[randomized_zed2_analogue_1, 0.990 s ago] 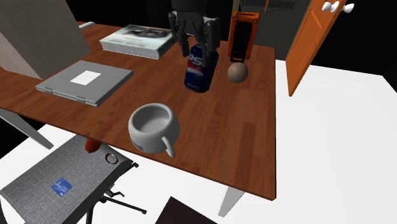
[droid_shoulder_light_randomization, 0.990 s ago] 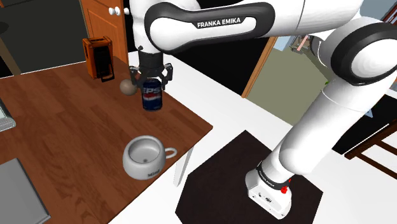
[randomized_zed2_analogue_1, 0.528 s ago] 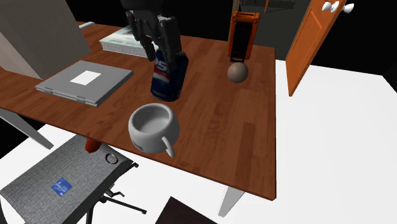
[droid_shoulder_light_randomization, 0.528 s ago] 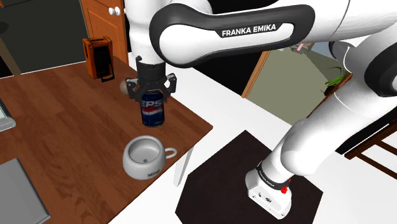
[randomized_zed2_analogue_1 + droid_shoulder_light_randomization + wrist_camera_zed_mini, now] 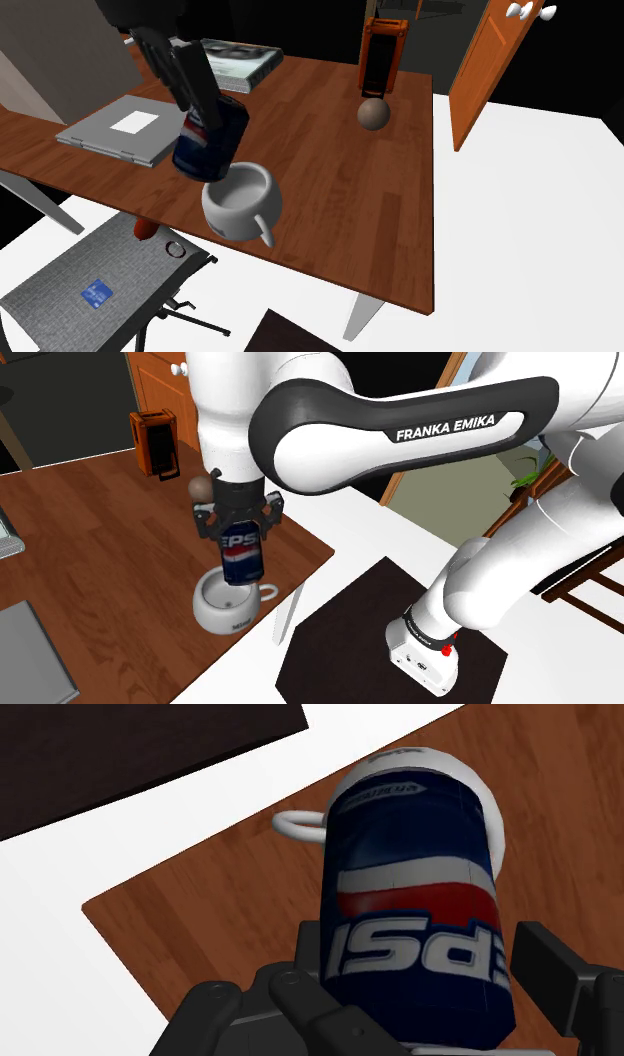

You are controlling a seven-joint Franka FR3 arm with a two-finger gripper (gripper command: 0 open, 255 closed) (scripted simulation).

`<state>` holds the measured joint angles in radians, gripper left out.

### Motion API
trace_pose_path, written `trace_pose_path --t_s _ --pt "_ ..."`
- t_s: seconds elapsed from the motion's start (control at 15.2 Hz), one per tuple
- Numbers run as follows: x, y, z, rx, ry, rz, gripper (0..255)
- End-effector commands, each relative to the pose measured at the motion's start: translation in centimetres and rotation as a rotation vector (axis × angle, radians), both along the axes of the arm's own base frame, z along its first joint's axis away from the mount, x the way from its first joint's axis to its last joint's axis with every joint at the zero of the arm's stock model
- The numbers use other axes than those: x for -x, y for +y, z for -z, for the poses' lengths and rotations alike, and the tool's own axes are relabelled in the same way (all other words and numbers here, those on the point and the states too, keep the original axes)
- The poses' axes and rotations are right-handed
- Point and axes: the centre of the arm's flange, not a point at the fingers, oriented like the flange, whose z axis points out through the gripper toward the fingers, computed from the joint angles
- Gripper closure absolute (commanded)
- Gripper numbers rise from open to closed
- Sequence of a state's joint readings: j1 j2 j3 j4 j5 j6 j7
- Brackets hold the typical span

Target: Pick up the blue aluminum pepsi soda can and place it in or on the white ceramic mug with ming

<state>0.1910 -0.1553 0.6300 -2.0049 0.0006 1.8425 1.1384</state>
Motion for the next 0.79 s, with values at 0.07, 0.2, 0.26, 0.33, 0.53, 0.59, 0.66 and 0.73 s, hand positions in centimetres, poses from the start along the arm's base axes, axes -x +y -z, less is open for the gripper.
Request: trace_pose_path --t_s 0.07,0.2,0.26,0.33,0.53,0.59,0.66,0.73 --pt "0.2 0.1 1.4 -0.001 -0.001 0.001 255" --pt "0.2 0.1 2.5 -0.001 -0.001 0.001 255" --pt "0.2 0.1 3.0 -0.001 -0.001 0.001 255" --pt "0.2 0.1 3.5 -0.001 -0.001 0.001 255" --pt "0.2 0.1 5.1 -0.001 -0.001 0.001 255" --pt "0.2 0.1 5.6 -0.001 -0.001 0.001 255" --pt "0.2 0.1 6.2 -0.001 -0.001 0.001 255" --pt "0.2 0.1 6.7 -0.001 -0.001 0.001 255"
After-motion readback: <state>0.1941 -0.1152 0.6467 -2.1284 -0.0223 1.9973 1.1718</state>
